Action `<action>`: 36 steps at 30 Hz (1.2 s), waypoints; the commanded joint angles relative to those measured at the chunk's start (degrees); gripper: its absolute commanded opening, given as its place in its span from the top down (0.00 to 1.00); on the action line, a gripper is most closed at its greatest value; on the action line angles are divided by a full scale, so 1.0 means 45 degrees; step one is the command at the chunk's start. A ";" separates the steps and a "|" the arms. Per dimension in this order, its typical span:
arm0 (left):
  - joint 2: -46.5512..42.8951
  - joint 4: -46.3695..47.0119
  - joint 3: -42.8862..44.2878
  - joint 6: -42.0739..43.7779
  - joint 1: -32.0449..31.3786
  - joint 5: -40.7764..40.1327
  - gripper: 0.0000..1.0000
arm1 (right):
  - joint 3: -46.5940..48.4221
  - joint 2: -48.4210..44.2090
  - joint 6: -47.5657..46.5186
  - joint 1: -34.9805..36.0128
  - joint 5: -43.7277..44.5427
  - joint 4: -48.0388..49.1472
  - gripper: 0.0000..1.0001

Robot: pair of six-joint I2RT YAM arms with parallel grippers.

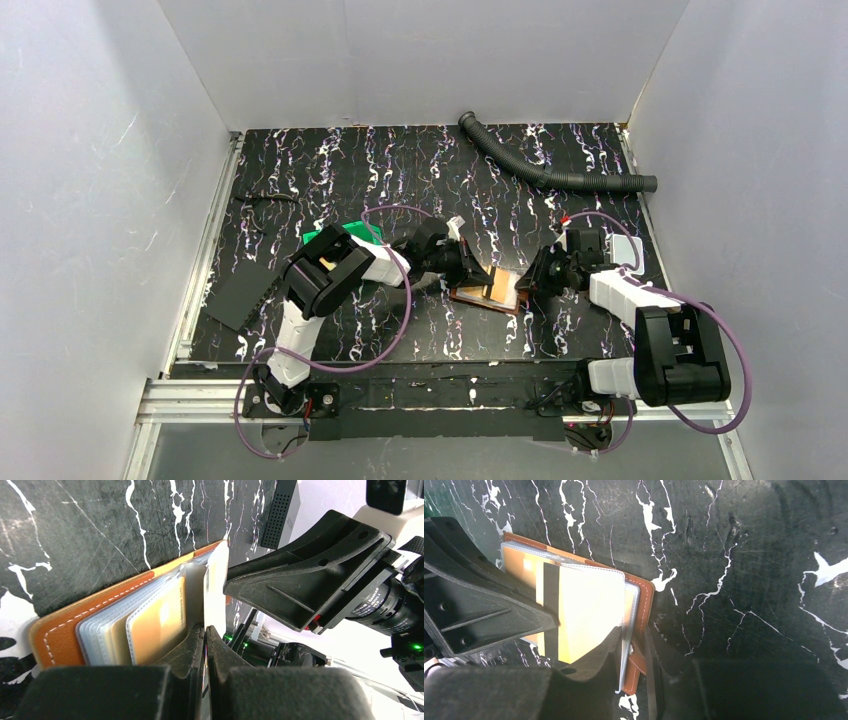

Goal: Put the credit cards into the card holder
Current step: Insert the credit card into the card holder.

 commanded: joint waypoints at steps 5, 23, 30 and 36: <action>0.0051 -0.0188 0.0164 -0.0008 -0.0181 0.0288 0.79 | -0.0431 -0.0010 0.0167 0.0077 -0.0038 0.0376 0.74; -0.0950 -0.7645 0.2547 0.2900 -0.1198 -0.3169 0.47 | -0.0028 -0.0321 -0.0338 0.0077 0.0181 -0.0422 0.74; -0.0288 -0.8309 0.3736 0.3121 -0.1692 -0.3357 0.48 | -0.0311 -0.0201 -0.0086 0.0077 -0.0118 -0.0020 0.75; -0.0464 -0.7111 0.3434 0.3436 -0.1696 -0.2007 0.47 | -0.0326 -0.0191 -0.0086 0.0077 -0.0064 -0.0016 0.75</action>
